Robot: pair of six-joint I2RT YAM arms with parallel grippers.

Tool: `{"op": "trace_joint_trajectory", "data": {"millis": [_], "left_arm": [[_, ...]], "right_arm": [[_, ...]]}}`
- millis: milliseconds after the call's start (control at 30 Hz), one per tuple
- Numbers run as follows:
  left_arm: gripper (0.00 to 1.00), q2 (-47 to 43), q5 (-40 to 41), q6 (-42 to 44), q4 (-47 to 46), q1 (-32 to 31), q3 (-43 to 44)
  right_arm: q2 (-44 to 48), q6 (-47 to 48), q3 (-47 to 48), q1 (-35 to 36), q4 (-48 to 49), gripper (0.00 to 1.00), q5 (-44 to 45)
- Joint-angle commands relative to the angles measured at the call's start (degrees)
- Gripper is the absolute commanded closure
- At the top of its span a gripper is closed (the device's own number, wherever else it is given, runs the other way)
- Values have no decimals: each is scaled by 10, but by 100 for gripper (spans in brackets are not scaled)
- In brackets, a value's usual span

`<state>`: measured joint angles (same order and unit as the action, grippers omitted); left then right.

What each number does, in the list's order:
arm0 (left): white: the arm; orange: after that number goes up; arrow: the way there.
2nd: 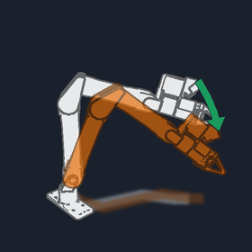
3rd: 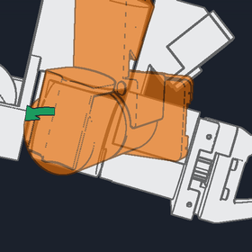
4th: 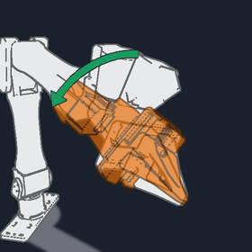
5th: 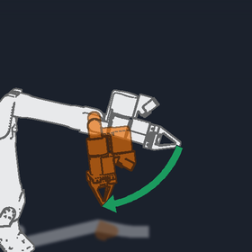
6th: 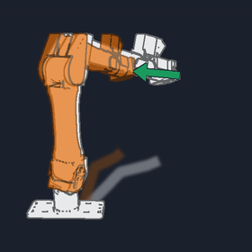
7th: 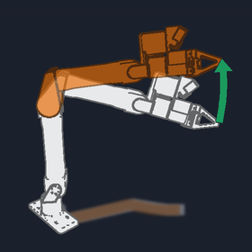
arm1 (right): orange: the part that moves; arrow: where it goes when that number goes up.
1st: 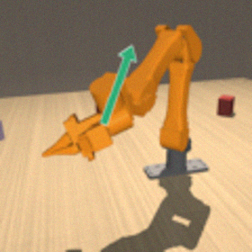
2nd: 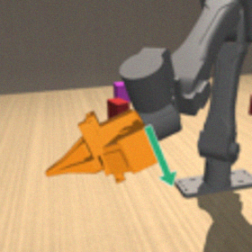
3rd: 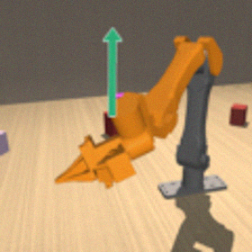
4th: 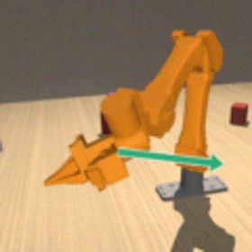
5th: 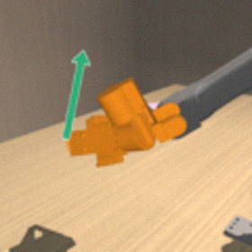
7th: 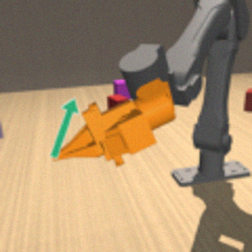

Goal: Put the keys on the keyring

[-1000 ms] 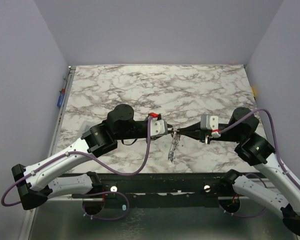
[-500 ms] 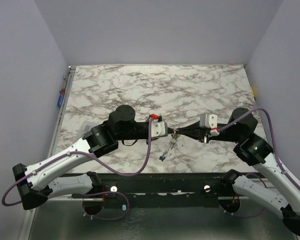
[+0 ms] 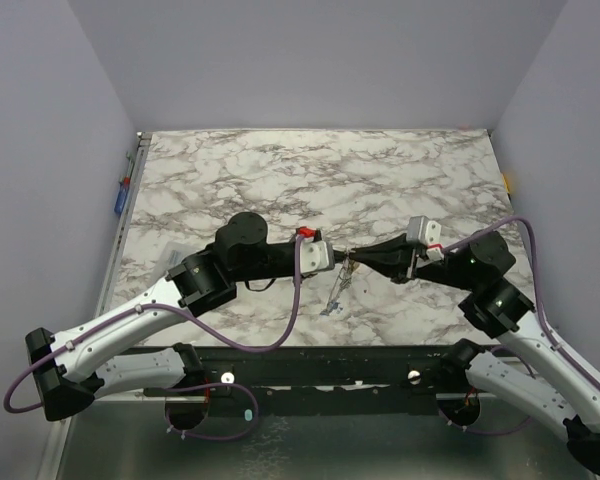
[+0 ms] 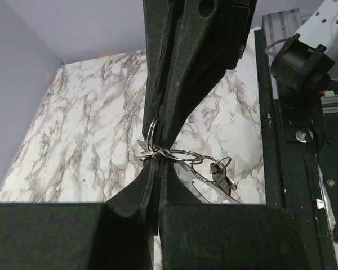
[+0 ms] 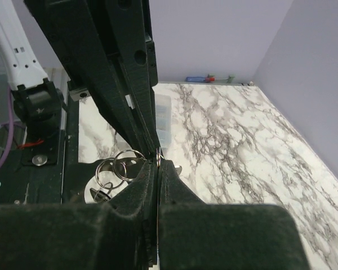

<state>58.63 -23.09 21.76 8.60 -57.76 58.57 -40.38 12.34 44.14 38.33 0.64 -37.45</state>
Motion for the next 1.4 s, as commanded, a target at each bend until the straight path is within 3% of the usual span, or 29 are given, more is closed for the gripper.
{"op": "trace_joint_trajectory", "data": {"millis": [0,233,600,933,1133,1167,1367], "left_arm": [[100,15,-16,-21,-40,-5,-5],[100,28,0,-20,-47,-5,-5],[100,23,61,13,-22,-6,-36],[100,0,27,44,-3,-8,-54],[100,-8,62,50,14,-11,-52],[99,-13,73,50,16,-11,-52],[73,-59,114,60,52,-11,-42]], "right_arm": [[5,-84,-28,4,170,100,66],[23,-142,-67,4,251,99,146],[13,-161,-48,4,247,99,126],[16,-168,-48,4,243,99,168],[10,-169,-60,4,260,99,159],[10,-158,-58,4,251,99,144],[21,-76,-52,4,178,99,64]]}}
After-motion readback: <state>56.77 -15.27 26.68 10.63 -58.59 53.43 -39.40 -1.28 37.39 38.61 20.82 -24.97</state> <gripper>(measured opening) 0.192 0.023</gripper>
